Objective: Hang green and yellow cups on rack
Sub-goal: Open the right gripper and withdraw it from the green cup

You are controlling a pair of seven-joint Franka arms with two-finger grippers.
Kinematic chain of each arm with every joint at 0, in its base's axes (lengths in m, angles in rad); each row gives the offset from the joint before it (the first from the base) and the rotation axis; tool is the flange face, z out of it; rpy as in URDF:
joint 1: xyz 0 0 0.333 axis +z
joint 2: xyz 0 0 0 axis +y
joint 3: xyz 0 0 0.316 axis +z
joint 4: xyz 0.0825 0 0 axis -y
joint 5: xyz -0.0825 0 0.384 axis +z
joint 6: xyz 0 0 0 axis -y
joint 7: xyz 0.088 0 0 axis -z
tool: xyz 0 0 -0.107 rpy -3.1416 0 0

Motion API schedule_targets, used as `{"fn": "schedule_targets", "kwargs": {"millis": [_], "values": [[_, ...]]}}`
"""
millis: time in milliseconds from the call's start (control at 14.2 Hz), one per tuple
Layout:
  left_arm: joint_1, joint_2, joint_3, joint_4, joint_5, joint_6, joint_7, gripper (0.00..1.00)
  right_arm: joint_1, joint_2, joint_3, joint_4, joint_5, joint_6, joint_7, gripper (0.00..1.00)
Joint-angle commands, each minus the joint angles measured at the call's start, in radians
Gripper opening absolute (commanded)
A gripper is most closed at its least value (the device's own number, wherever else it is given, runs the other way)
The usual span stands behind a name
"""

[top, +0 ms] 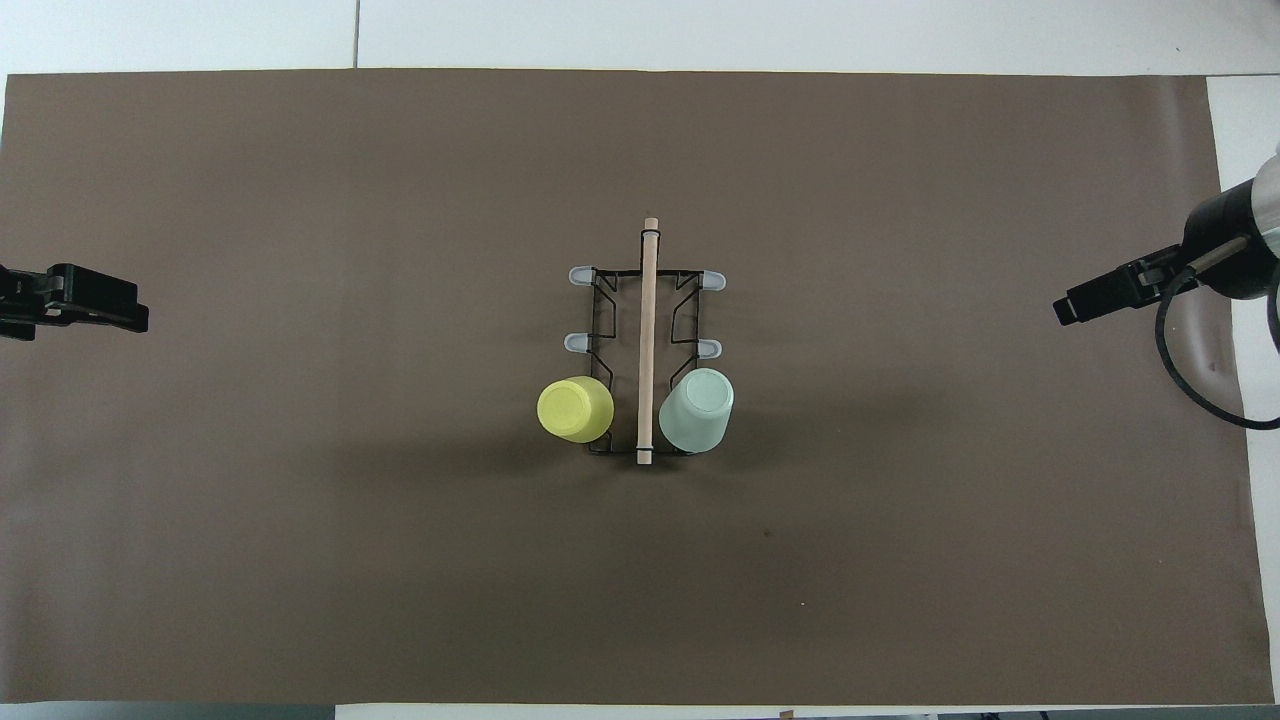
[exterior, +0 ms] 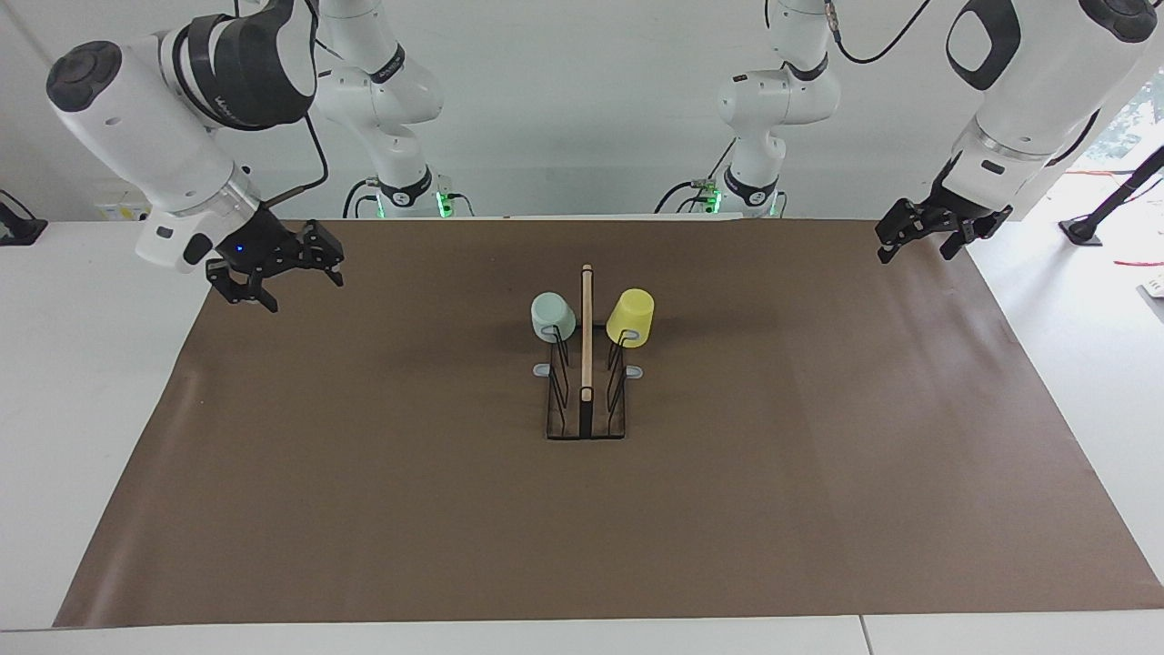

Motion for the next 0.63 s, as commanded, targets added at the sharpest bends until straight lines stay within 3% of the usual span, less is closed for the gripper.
{"fn": "schedule_targets", "kwargs": {"millis": [0,141,282,564], "values": [[0.005,-0.007,-0.004,-0.014,0.018,0.006,0.005,1.0,0.015,-0.017,0.01,0.059,-0.069,-0.106,0.127,1.0],[0.005,-0.007,-0.004,-0.014,0.018,0.007,0.005,1.0,0.01,-0.005,0.005,0.154,-0.119,-0.21,0.129,1.0],[0.005,-0.007,-0.004,-0.014,0.018,0.006,0.005,1.0,0.018,-0.009,0.002,0.154,-0.152,-0.233,0.134,1.0],[0.005,-0.007,-0.004,-0.014,0.018,0.007,0.005,1.0,0.021,-0.071,-0.032,0.036,-0.139,-0.212,0.195,1.0]]}}
